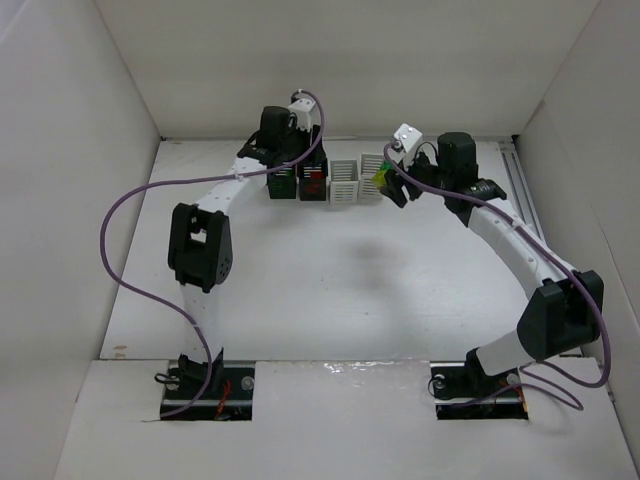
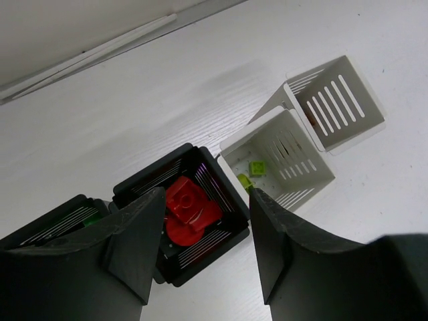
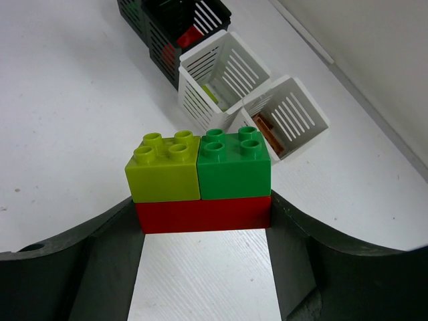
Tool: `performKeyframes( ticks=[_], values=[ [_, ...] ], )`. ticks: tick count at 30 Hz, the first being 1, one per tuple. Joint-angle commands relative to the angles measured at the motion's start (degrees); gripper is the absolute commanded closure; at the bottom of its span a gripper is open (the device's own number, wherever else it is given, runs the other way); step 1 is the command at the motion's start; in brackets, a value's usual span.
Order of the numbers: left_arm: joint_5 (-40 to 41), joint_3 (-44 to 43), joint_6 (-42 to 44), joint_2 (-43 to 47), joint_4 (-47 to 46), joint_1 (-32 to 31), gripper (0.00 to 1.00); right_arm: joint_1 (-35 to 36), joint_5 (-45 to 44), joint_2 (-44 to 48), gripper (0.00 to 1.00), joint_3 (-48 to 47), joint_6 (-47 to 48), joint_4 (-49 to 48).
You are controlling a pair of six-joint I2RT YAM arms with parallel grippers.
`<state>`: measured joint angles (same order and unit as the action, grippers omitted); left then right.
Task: Sort the legos into containers by color
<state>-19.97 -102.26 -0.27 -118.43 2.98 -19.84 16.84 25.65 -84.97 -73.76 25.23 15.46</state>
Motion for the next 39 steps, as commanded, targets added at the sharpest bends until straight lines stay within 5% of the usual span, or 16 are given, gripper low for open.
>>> performKeyframes(
  ticks=[1, 2, 7, 10, 19, 39],
  values=[
    [0.89, -0.13, 0.36, 2.5, -0.96, -0.03, 0.5, -0.41, 1.6, 0.68, 1.0, -2.09, -0.19, -0.96],
    [-0.59, 0.65, 0.36, 3.2, -1.48, -0.03, 0.5, -0.41, 1.6, 1.38, 1.0, -1.4, -0.19, -1.92],
    [-36.1, 10.48, -5.85, 12.25, -17.68, 2.78, 0.48, 0.82, 0.1, 2.0, 1.0, 1.95, 1.31, -7.19],
    [-44.6, 16.64, -11.67, 15.5, -23.53, 2.78, 0.42, 0.83, 1.32, 2.0, 1.0, 2.65, 2.71, -9.04],
    [-45.43, 20.08, -9.48, 19.64, -19.86, -0.64, 0.34, 4.86, -3.41, 4.37, 1.0, 10.73, 11.59, -20.38],
    [-43.58, 17.88, -14.05, 17.71, -22.32, -2.93, 0.29, 11.37, -11.4, 6.66, 1.0, 15.4, 10.71, -31.72]
  ],
)
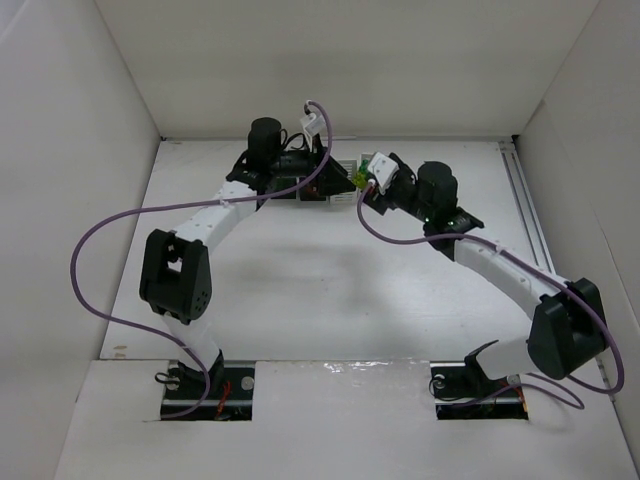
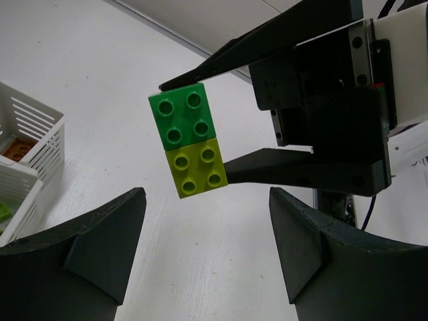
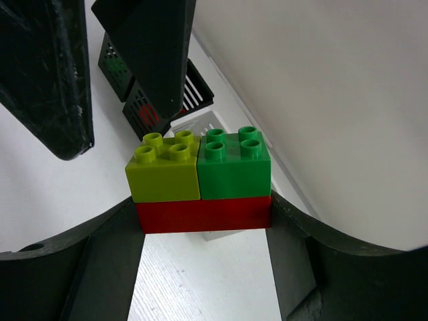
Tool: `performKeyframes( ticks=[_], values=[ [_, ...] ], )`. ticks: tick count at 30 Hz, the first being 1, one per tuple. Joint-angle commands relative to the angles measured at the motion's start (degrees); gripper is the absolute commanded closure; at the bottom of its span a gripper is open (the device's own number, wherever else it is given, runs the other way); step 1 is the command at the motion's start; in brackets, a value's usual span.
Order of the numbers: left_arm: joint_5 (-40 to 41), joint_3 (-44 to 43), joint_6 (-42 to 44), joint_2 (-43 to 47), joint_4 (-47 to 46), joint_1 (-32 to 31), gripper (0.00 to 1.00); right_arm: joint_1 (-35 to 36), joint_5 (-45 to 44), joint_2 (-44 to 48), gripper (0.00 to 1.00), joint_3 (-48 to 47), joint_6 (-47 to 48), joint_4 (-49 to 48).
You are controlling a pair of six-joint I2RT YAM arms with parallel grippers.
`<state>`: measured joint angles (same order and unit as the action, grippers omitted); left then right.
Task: Sort the legos into containers by color
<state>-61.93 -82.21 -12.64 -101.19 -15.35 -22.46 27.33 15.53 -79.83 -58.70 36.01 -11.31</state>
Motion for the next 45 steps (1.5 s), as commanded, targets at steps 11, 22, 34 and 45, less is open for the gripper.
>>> performKeyframes(
  ticks=[11, 22, 34, 45],
  values=[
    [-1.09, -3.3, -2.74, -1.82, -4.51, -0.31, 0.29, 2.98, -2.43, 1.52, 1.0, -1.33, -2.25, -4.95],
    [-1.09, -3.83, -2.74, -2.35, -4.51, -0.83, 0.38, 4.57, -5.33, 1.52, 1.0, -1.33, -2.26, -4.95],
    [1.19, -3.82, -1.51, -2.35, -3.81, -1.36, 0.76, 7.65, -17.19, 1.52, 1.0, 0.6, -1.12, -10.49],
    [4.18, -4.97, -1.95, -1.2, -4.51, 1.98, 0.8, -0.08, -15.0, 9.69, 1.0, 10.88, 1.08, -8.13]
  ],
)
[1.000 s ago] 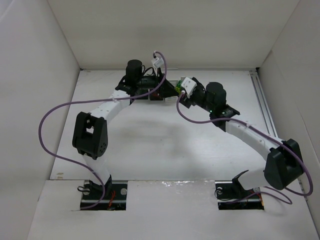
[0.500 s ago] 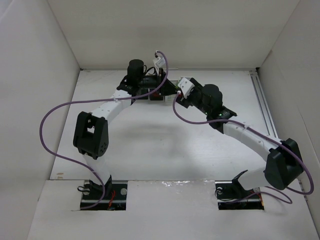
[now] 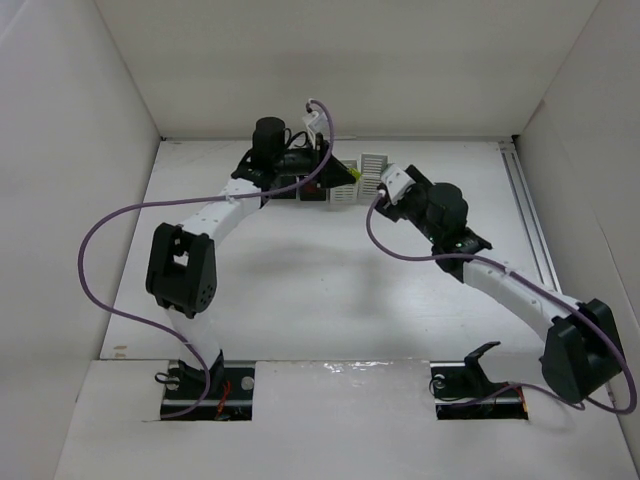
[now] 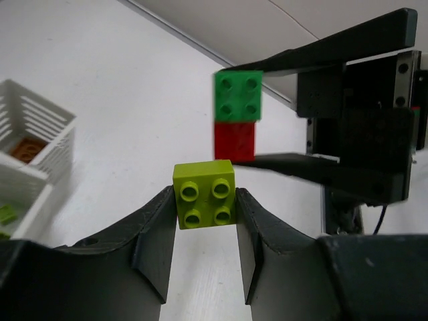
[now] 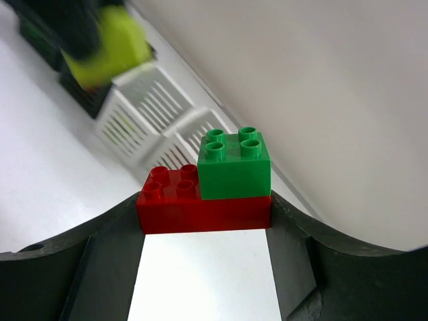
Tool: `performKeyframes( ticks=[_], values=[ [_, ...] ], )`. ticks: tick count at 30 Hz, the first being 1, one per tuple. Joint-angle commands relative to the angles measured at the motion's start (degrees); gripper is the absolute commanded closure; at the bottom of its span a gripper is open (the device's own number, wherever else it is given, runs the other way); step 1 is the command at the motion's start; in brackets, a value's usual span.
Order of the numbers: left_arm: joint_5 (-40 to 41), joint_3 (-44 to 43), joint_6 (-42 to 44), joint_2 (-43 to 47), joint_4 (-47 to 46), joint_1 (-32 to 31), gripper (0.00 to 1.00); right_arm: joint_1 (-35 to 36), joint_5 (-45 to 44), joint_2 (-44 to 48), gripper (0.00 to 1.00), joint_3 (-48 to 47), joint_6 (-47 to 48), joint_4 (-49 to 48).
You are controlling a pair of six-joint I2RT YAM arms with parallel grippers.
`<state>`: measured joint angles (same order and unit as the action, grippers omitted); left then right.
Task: Sort the legos into containers by color
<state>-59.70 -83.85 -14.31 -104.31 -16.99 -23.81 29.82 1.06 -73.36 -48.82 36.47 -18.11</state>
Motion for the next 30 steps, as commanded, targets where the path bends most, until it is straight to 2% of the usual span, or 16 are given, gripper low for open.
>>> performKeyframes(
  ticks=[1, 5, 7, 12, 14, 18, 26, 29, 30],
  values=[
    [1.96, -3.33, -0.81, 1.92, -2.87, 4.12, 0.8, -3.97, -0.53, 3.23, 1.0, 1.0, 0.62, -1.32],
    [7.04, -7.19, 2.16, 0.51, 0.46, 4.65, 0.8, -7.41, -0.01, 3.75, 1.0, 2.41, 0.62, -0.26],
    [12.82, -8.6, 3.84, -1.77, 4.05, 4.13, 0.8, -7.94, 0.61, 3.75, 1.0, 2.41, -1.04, 0.26],
    [23.91, -16.58, 10.6, -6.86, 12.76, 2.11, 0.76, -11.71, 7.45, 3.14, 1.0, -2.32, -6.4, 4.3],
    [29.0, -17.31, 12.11, -8.71, 14.18, 1.31, 0.75, -12.86, 10.53, 2.62, 1.0, -3.73, -9.21, 6.23],
    [31.92, -20.55, 13.59, -12.14, 15.41, 0.79, 0.73, -13.39, 14.14, 2.0, 1.0, -6.72, -10.45, 8.35],
    [34.92, -25.66, 15.27, -16.71, 19.02, -0.36, 0.73, -13.39, 14.15, 0.33, 1.0, -9.54, -10.98, 9.58],
    [34.92, -25.66, 15.27, -17.94, 20.16, -0.88, 0.67, -13.39, 14.15, -0.29, 1.0, -10.15, -10.98, 9.58],
    [34.92, -25.66, 15.88, -17.94, 20.16, -1.41, 0.61, -13.39, 14.15, -0.9, 1.0, -10.16, -10.98, 9.58]
  ],
)
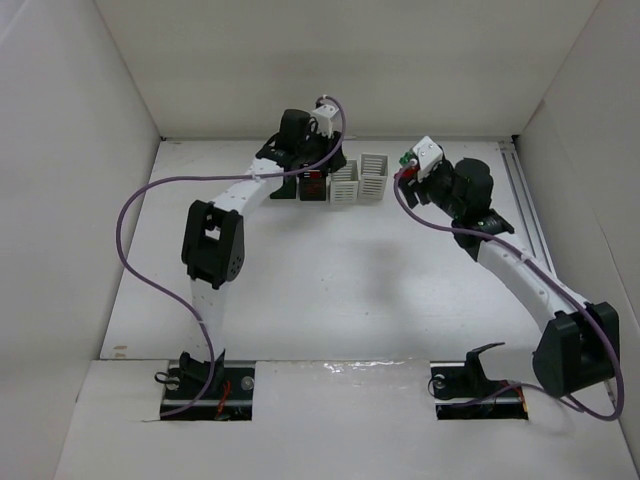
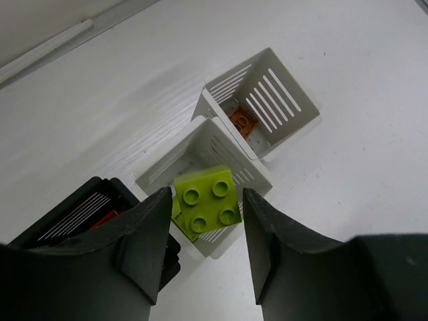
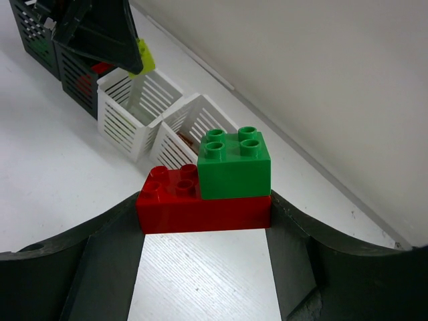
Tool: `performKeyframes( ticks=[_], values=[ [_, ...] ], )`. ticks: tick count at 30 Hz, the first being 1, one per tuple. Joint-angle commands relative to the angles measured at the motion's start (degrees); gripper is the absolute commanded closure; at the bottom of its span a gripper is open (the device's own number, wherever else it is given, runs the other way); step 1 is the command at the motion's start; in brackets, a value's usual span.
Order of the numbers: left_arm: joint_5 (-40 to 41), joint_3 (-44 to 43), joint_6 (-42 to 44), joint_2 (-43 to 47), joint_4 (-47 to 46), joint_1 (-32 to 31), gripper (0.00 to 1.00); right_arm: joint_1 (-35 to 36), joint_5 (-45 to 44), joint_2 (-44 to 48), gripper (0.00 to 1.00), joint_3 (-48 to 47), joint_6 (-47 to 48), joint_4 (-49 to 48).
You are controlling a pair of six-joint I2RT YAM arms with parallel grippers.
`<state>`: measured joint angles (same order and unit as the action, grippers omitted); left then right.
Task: Sort the legos into containers by color
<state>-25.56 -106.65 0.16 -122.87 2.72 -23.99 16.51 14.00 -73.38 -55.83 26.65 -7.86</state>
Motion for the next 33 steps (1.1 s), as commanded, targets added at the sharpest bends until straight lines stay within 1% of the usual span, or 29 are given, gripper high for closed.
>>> performKeyframes(
  ticks=[1, 2, 3, 5, 8, 10, 11, 15, 17, 18, 19, 20, 21, 22, 23, 24, 25, 27, 28, 30, 33],
  values=[
    [0.78, -2.86, 1.42, 0.09, 1.23, -1.24, 0.56, -0.08, 1.21, -0.88, 1.0, -3.14, -1.17, -0.67],
    [0.78, -2.86, 1.42, 0.09, 1.23, -1.24, 0.54, -0.08, 1.21, -1.4, 1.0, -3.75, -1.17, -0.67],
    [0.25, -2.86, 1.42, 0.09, 1.23, -1.24, 0.49, -0.08, 1.21, -1.41, 1.0, -3.76, -1.17, -0.67],
    [0.25, -2.86, 1.42, 0.09, 1.23, -1.24, 0.45, -0.08, 1.21, -2.11, 1.0, -4.28, -1.17, -0.67],
    [-0.37, -2.86, 1.42, 0.09, 0.71, -1.24, 0.44, 0.45, 1.21, -2.11, 1.0, -4.28, -1.17, -0.67],
    [0.16, -3.38, 1.42, 0.09, 0.71, -1.24, 0.45, 1.07, 0.68, -2.64, 1.0, -4.28, -1.17, -0.67],
    [0.16, -3.39, 1.42, 1.65, 0.1, -1.24, 0.45, 1.07, 0.68, -2.64, 1.0, -4.28, -1.17, -0.67],
    [-11.23, 0.56, -2.79, 6.66, -6.83, 0.86, 0.45, 2.21, 0.68, -2.12, 1.0, -3.76, -0.3, -2.24],
    [-15.28, 2.4, -4.72, 8.16, -7.64, 1.39, 0.45, 2.74, 2.87, -2.11, 1.0, -2.97, 0.41, -2.95],
    [-18.09, 3.54, -5.78, 9.65, -9.47, 2.01, 0.45, 2.74, 3.57, -2.11, 1.0, -2.97, 1.02, -2.95],
    [-23.86, 4.77, -7.18, 10.45, -10.71, 2.02, 0.44, 3.43, 4.27, -2.81, 1.0, -2.97, 1.03, -2.95],
    [-26.88, 8.18, -9.11, 11.33, -12.55, 2.71, 0.43, 3.96, 6.37, -2.82, 1.0, -2.97, 1.81, -3.48],
    [-29.78, 10.13, -13.83, 12.21, -14.83, 2.72, 0.43, 3.97, 7.61, -3.51, 1.0, -2.97, 3.56, -3.48],
    [-34.59, 12.15, -16.22, 13.95, -19.81, 3.24, 0.43, 3.97, 9.01, -3.52, 1.0, -2.97, 4.8, -3.48],
    [-36.47, 14.17, -18.6, 15.02, -22.56, 3.25, 0.43, 4.49, 11.03, -3.52, 1.0, -2.97, 6.2, -3.48],
    [-37.79, 18.28, -20.53, 16.16, -25.19, 3.25, 0.43, 5.01, 11.57, -3.52, 1.0, -2.97, 7.61, -3.48],
    [-38.76, 20.06, -22.38, 18.69, -27.48, 3.25, 0.43, 5.63, 11.58, -3.52, 1.0, -2.44, 9.97, -4.0],
    [-38.17, 22.61, -21.44, 20.99, -28.65, 3.25, 0.42, 7.64, 8.96, -3.52, 1.0, -1.83, 12.01, -4.53],
    [-37.46, 23.15, -20.48, 21.96, -27.78, 3.25, 0.42, 8.35, 8.07, -3.52, 1.0, -1.82, 13.67, -4.54],
    [-35.26, 23.15, -18.01, 24.07, -25.14, 2.72, 0.42, 10.54, 4.92, -3.52, 1.0, -1.21, 14.21, -6.64],
    [-33.51, 22.55, -14.77, 25.48, -20.92, 1.32, 0.4, 12.49, 2.71, -3.0, 1.0, -0.42, 15.53, -8.14]
  ],
)
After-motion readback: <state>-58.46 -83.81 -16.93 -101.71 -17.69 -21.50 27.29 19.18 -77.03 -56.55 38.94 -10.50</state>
